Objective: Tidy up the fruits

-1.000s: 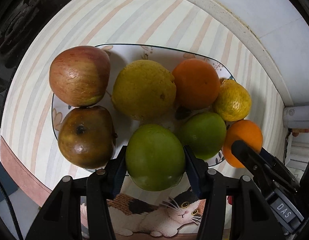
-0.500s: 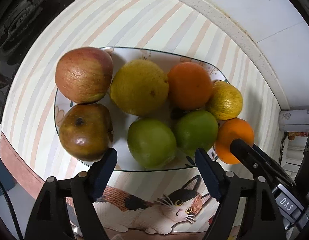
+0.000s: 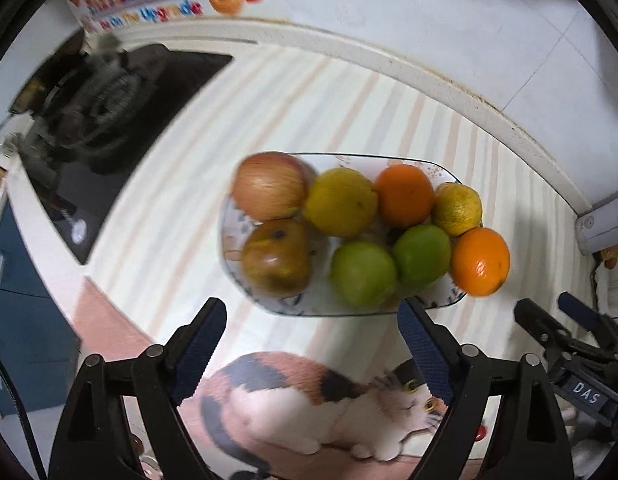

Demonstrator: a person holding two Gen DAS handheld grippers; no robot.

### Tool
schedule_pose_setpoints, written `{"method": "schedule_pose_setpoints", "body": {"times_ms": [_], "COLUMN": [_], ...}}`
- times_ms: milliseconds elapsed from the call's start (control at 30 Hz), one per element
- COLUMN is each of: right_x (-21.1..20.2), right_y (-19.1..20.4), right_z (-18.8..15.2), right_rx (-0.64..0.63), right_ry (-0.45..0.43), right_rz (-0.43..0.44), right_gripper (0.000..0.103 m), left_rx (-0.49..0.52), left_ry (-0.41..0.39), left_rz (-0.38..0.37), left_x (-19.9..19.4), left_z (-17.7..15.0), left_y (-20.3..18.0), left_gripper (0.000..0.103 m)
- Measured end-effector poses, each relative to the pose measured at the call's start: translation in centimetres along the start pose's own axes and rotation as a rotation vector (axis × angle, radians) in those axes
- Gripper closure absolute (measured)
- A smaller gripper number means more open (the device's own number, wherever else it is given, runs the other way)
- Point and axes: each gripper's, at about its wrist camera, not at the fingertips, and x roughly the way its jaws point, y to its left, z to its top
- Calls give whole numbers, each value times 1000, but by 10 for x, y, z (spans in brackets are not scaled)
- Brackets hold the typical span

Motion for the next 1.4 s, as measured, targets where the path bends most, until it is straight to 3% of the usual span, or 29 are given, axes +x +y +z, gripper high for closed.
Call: {"method": "schedule_pose_setpoints", "body": {"times_ms": [333, 833, 1167, 1400], "right_x": [-69, -190, -261, -282], "right_y": [38, 44, 39, 35], "right_z": [-48, -105, -119, -124], "right_rx": [-58, -116, -149, -152], "right_ry": [-102, -225, -314, -331], "right_rz": [-24, -1, 30, 52], "right_gripper": [8, 8, 4, 4], "left_rx": [4, 14, 6, -2], "left_ry": [-119, -250, -326, -327], "left_rz": [13, -48, -38, -29], "left_x": [-62, -165, -221, -234], "left_z": [-45, -116, -141, -151], "left_y": [20, 9, 0, -5], "left_gripper": [16, 16, 16, 16]}}
